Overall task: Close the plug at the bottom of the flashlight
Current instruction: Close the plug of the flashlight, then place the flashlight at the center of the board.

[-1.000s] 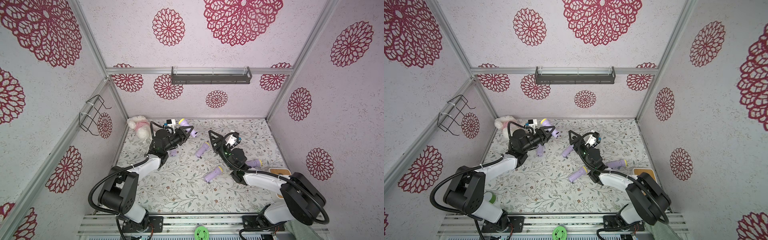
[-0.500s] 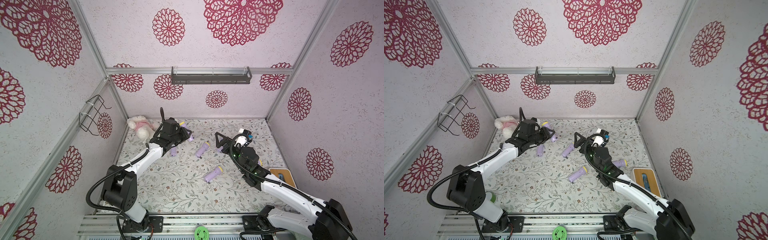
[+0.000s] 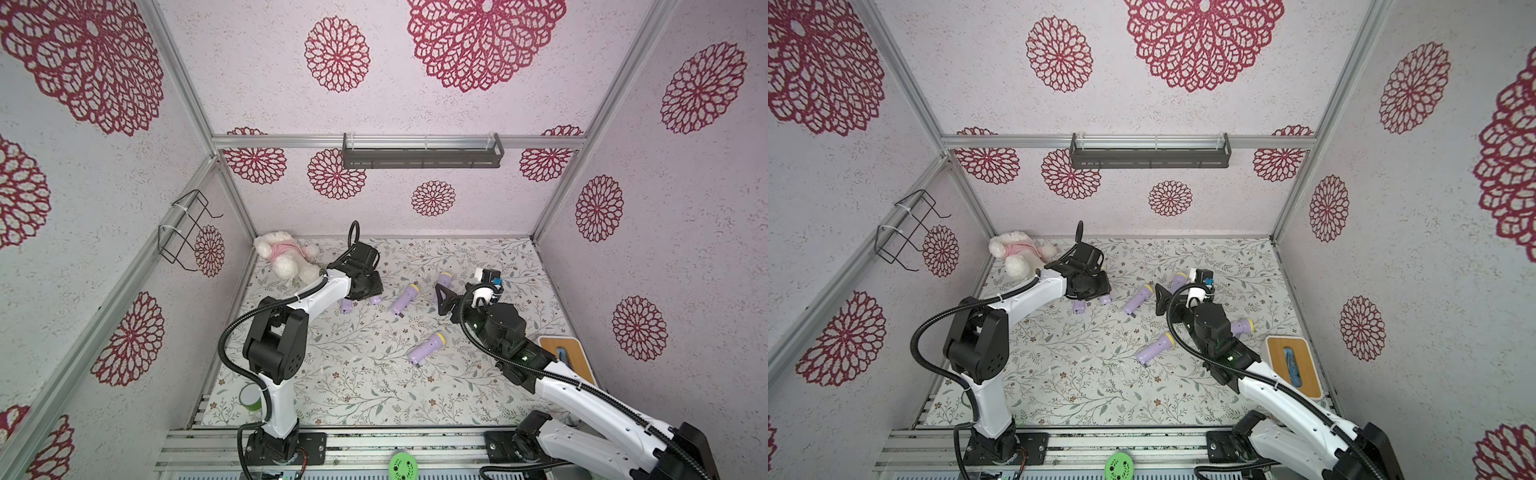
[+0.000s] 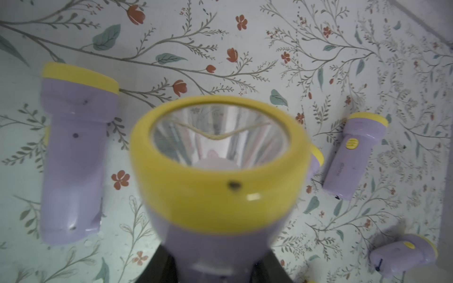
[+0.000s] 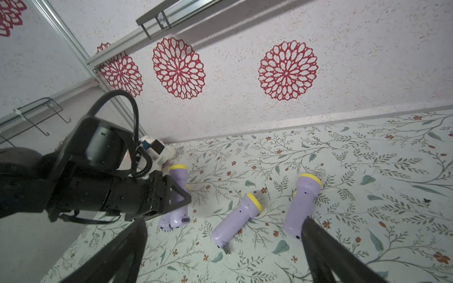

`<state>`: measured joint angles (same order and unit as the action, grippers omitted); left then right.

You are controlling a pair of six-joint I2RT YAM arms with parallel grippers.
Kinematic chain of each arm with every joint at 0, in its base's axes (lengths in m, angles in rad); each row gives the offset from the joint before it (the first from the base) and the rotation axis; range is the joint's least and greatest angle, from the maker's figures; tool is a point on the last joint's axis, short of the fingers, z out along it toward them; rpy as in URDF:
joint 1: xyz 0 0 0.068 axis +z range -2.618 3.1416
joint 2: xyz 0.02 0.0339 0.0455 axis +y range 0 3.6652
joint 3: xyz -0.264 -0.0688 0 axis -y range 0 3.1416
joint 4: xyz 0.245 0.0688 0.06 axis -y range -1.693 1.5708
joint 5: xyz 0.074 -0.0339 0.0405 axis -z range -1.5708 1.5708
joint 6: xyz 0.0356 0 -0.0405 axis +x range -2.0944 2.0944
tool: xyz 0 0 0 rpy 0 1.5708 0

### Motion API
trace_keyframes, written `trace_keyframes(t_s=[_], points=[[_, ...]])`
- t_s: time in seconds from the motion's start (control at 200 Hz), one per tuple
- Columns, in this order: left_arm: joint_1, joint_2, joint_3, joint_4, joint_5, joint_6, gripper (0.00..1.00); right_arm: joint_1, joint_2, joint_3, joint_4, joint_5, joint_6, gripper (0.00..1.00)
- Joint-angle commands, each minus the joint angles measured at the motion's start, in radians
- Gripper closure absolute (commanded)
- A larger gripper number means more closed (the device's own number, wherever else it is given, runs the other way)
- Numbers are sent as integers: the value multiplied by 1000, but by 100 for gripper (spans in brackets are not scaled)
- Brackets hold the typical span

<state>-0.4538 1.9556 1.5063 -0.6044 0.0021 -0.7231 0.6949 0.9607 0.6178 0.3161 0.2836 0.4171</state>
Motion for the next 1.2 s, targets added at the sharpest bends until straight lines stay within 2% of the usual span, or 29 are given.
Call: trace_keyframes(t_s=[0.0,0.711,1.196], points=[[-3,64,64,-76,-83,58,100,-3,0,-29,65,-43,-66,1],[3,274,244,-226,-162,165,100,-2,3,-134,209,-73,-41,1],[13,323,281,-291,-115,191,100,-1,15,-137,222,-89,-38,1]])
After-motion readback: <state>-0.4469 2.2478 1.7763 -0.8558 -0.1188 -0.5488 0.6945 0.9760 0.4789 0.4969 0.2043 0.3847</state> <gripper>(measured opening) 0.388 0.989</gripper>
